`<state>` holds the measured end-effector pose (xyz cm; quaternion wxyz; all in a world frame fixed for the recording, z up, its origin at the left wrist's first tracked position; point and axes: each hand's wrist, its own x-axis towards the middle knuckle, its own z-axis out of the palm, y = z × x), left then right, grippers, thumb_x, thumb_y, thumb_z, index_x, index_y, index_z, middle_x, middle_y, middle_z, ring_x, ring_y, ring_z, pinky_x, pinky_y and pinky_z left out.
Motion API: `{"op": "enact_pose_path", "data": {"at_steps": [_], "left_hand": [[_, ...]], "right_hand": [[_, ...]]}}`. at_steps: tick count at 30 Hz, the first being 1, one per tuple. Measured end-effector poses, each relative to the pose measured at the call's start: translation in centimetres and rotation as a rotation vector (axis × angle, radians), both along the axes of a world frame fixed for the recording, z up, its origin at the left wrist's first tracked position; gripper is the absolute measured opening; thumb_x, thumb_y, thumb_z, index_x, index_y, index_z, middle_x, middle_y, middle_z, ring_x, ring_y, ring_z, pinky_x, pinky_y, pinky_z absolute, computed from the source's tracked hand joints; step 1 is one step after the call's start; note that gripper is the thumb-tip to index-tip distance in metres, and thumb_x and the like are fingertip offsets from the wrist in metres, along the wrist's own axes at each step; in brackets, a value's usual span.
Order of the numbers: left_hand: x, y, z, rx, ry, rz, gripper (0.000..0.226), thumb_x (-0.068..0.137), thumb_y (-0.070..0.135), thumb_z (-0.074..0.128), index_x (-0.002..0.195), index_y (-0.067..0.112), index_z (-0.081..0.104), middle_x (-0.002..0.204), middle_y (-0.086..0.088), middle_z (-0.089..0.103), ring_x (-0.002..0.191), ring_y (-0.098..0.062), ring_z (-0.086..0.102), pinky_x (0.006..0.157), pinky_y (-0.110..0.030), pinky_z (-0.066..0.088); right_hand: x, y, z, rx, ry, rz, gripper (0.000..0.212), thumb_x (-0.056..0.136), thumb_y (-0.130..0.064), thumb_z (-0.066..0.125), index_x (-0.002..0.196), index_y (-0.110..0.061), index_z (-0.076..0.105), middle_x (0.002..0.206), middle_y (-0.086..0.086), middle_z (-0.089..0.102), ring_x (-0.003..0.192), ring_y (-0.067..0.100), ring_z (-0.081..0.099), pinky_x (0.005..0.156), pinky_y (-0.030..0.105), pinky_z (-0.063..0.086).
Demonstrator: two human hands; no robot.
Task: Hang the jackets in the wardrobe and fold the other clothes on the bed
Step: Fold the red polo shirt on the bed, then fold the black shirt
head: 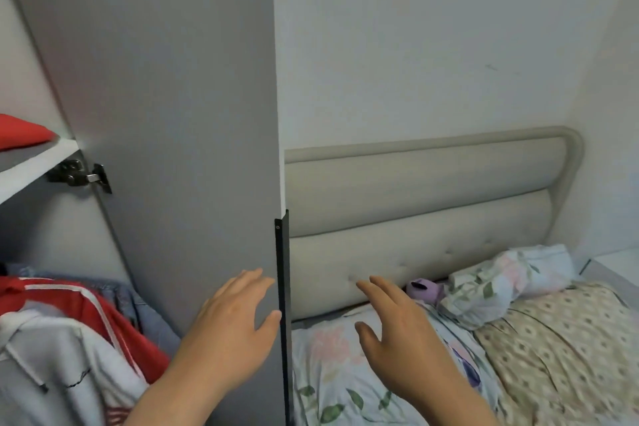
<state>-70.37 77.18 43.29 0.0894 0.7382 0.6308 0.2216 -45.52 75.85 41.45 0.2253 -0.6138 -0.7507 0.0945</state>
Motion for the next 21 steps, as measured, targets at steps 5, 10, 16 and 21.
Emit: {"op": "enact_pose_path", "data": {"at_steps": [5, 10, 16, 21], "left_hand": [[3.0, 3.0, -2.3, -0.077, -0.023, -0.117, 0.055, 0.096, 0.051, 0.045, 0.148, 0.039, 0.033, 0.158, 0.021, 0.019, 0.146, -0.002, 0.013, 0.116, -0.023, 0.013], [6.6, 7.3, -4.4, -0.166, 0.013, -0.235, 0.055, 0.098, 0.046, 0.046, 0.150, 0.034, 0.033, 0.159, 0.018, 0.020, 0.146, -0.003, 0.012, 0.114, -0.020, 0.006], [10.7, 12.2, -6.5, -0.232, 0.068, -0.366, 0.055, 0.098, 0.047, 0.044, 0.150, 0.032, 0.034, 0.158, 0.015, 0.023, 0.145, -0.004, 0.018, 0.115, -0.021, 0.011], [13.7, 13.9, -6.9, -0.259, 0.102, -0.495, 0.052, 0.098, 0.045, 0.047, 0.147, 0.030, 0.037, 0.153, 0.015, 0.032, 0.139, -0.003, 0.029, 0.106, -0.014, 0.018]], "right_hand": [[2.9, 2.1, -2.7, -0.075, 0.002, -0.085, 0.059, 0.096, -0.038, 0.055, 0.150, -0.031, 0.033, 0.157, -0.010, 0.029, 0.143, 0.011, 0.029, 0.114, 0.026, 0.028], [6.6, 3.9, -5.3, -0.147, -0.020, -0.184, 0.058, 0.097, -0.037, 0.053, 0.151, -0.027, 0.034, 0.158, -0.006, 0.031, 0.144, 0.014, 0.030, 0.115, 0.029, 0.027], [10.5, 4.6, -7.1, -0.266, -0.055, -0.277, 0.055, 0.099, -0.035, 0.049, 0.151, -0.027, 0.033, 0.156, -0.005, 0.032, 0.142, 0.015, 0.030, 0.114, 0.029, 0.028], [13.0, 3.4, -6.8, -0.280, -0.067, -0.373, 0.055, 0.099, -0.035, 0.048, 0.151, -0.028, 0.032, 0.157, -0.005, 0.031, 0.142, 0.016, 0.030, 0.114, 0.030, 0.028]]}}
